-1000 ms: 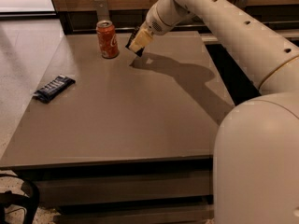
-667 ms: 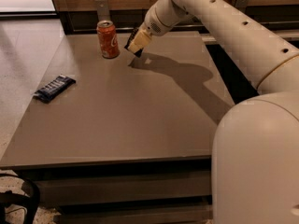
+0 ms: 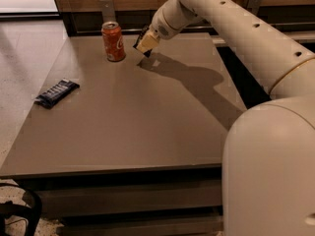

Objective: Move rxbar chocolate near coke can

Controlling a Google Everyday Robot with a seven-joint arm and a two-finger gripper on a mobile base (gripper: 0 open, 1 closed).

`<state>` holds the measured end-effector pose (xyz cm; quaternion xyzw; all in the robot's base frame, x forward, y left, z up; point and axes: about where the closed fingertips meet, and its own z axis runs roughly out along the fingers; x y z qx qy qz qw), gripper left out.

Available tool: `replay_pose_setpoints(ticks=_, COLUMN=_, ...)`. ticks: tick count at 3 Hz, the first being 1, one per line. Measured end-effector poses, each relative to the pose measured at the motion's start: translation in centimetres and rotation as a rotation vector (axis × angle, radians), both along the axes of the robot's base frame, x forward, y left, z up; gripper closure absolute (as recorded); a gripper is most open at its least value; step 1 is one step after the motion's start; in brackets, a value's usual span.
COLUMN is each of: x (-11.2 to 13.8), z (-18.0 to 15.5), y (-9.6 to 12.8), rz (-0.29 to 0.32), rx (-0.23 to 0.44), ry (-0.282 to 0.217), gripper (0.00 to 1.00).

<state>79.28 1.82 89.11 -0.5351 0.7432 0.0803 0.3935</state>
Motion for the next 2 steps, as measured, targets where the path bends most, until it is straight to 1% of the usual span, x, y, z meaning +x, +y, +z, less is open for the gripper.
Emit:
replay_pose_setpoints(ticks=1, x=0.01, z=-0.29, y=0.23, rz=0.003, rx=-0.001, ry=0.004, gripper=0.00)
replay_pose_setpoints(ticks=2, x=0.01, z=-0.33, y=0.26, rz=0.004, rx=-0.001, ry=0.005, gripper=0.00)
